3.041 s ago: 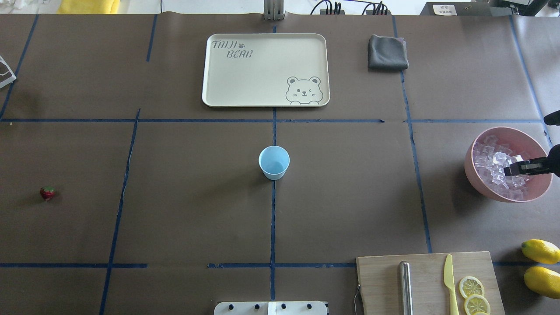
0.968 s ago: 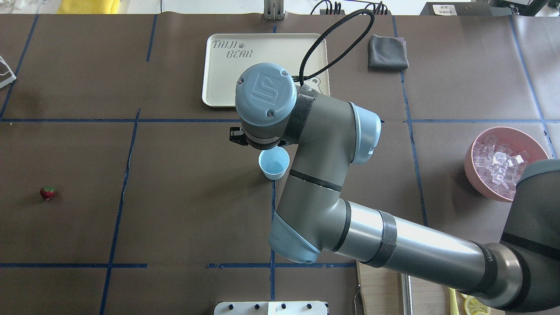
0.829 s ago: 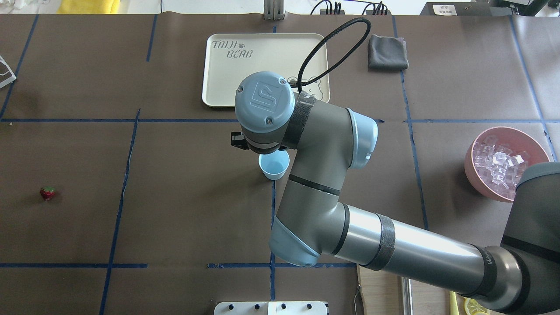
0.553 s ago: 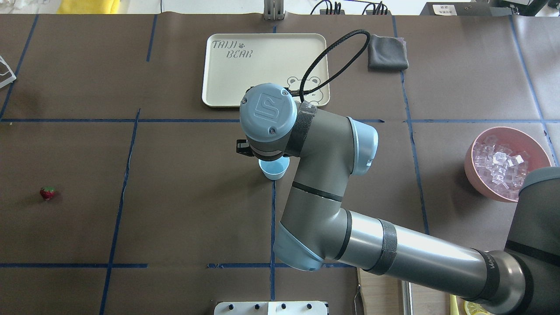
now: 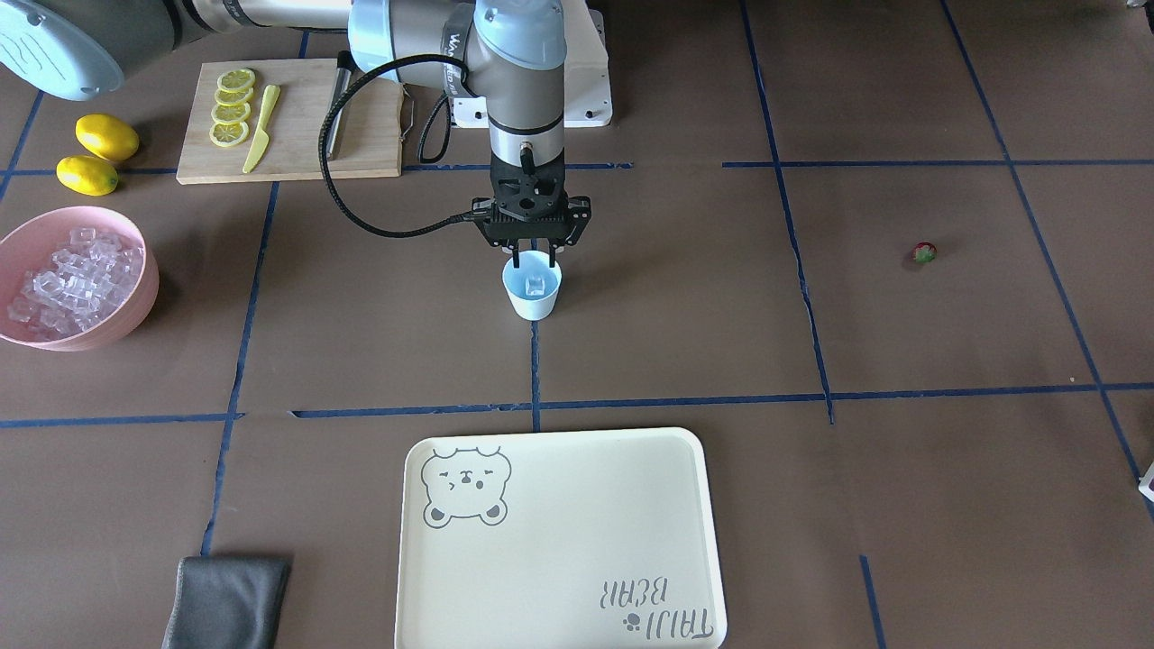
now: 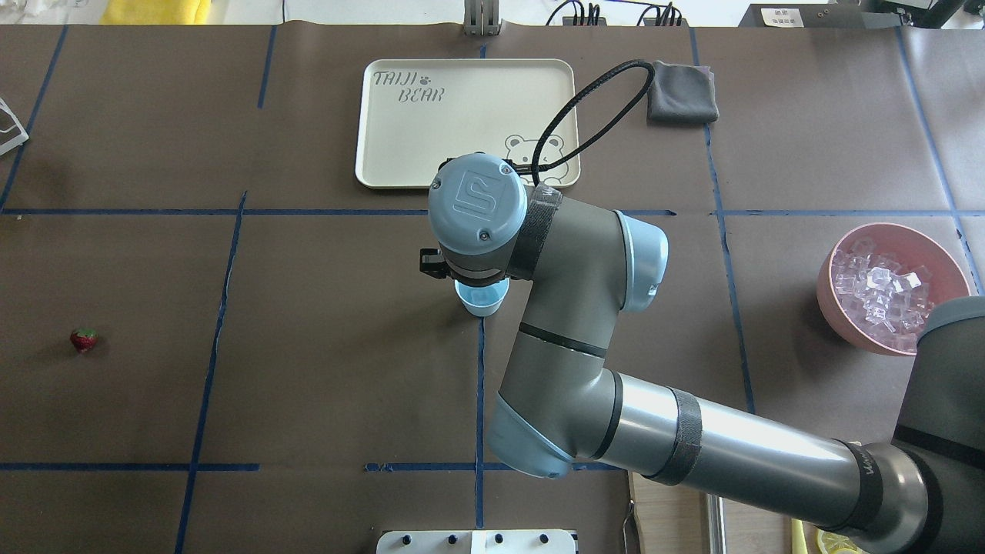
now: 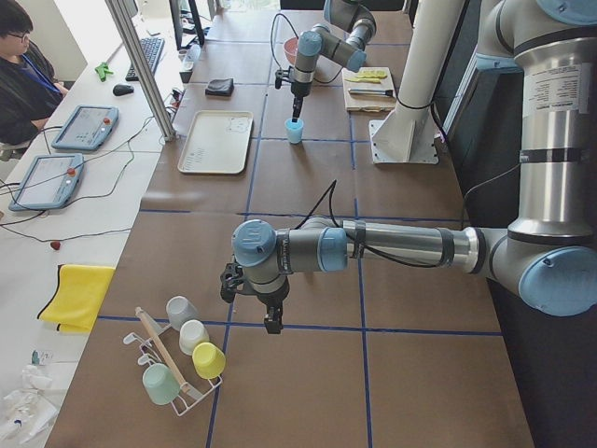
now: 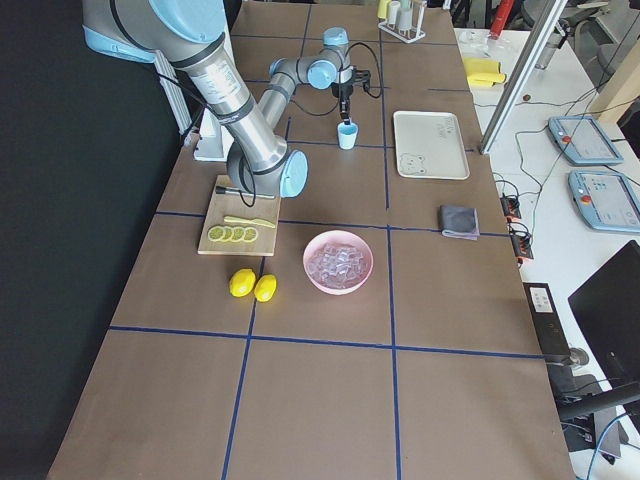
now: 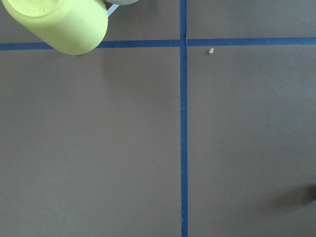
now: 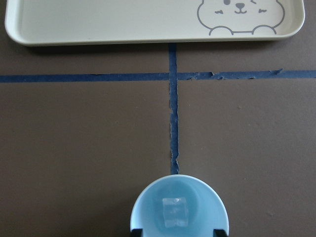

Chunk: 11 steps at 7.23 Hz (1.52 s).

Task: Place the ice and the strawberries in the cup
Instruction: 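Open the right gripper to drop the ice cube into the cup, then move the right gripper back over the pink bowl of ice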

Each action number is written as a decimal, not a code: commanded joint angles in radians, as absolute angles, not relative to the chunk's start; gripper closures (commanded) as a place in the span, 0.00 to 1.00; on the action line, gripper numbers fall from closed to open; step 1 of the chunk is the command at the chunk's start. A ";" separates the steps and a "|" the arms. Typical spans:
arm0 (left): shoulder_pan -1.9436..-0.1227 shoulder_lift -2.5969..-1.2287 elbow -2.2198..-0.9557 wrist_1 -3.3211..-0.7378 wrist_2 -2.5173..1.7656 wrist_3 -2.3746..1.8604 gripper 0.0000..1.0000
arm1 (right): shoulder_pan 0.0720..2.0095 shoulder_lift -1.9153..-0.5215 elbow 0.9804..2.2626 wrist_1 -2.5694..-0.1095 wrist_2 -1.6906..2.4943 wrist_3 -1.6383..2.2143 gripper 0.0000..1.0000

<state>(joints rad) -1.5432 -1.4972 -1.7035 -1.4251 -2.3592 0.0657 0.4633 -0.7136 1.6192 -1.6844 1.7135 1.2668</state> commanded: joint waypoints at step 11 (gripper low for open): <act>-1.543 -1.496 -1.706 -1.424 -2.359 0.066 0.00 | 1.179 -1.277 1.993 -1.829 2.244 0.264 0.00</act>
